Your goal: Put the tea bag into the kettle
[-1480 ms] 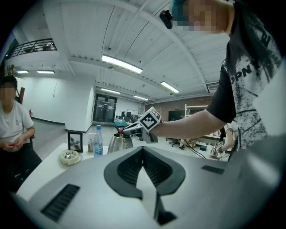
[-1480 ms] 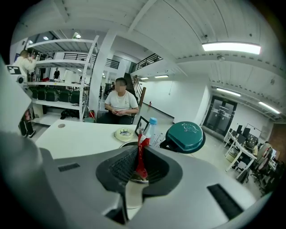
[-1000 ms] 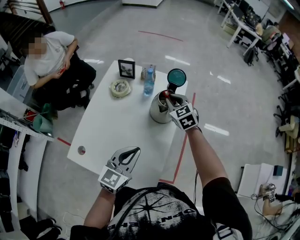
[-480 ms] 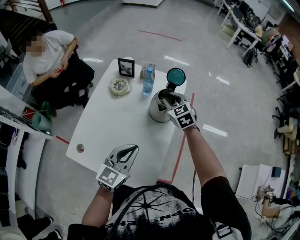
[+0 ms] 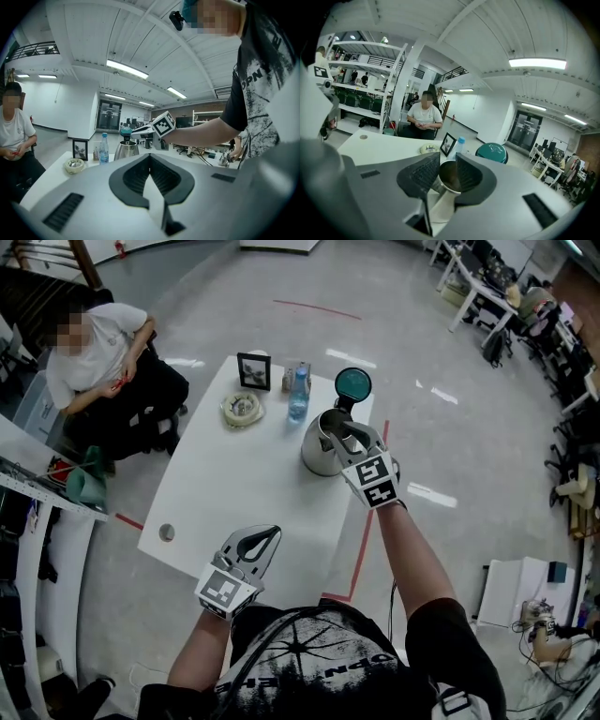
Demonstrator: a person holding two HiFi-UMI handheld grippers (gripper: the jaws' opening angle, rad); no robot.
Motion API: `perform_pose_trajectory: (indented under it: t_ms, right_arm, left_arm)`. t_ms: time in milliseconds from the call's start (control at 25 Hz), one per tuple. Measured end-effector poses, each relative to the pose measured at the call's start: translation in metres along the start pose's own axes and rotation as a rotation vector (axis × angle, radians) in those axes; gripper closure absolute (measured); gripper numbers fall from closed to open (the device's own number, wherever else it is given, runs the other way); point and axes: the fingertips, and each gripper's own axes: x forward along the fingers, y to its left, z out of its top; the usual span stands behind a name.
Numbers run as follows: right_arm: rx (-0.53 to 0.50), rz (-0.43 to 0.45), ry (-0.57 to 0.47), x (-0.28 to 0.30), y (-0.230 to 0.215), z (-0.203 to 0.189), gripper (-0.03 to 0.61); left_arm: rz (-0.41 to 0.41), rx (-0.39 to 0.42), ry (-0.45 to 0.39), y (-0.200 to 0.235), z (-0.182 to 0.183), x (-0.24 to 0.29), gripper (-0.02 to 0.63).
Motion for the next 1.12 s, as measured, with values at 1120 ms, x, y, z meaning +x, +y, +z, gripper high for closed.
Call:
perform_pose_trajectory:
  t_ms: [1120]
  right_arm:
    - [0.201,-0.071,-0.216,-0.203,0.306,0.041,0.566]
  left_arm:
    - [-0.226,-0.022,-0.065,-0.009,-0.013,-0.204,0.606]
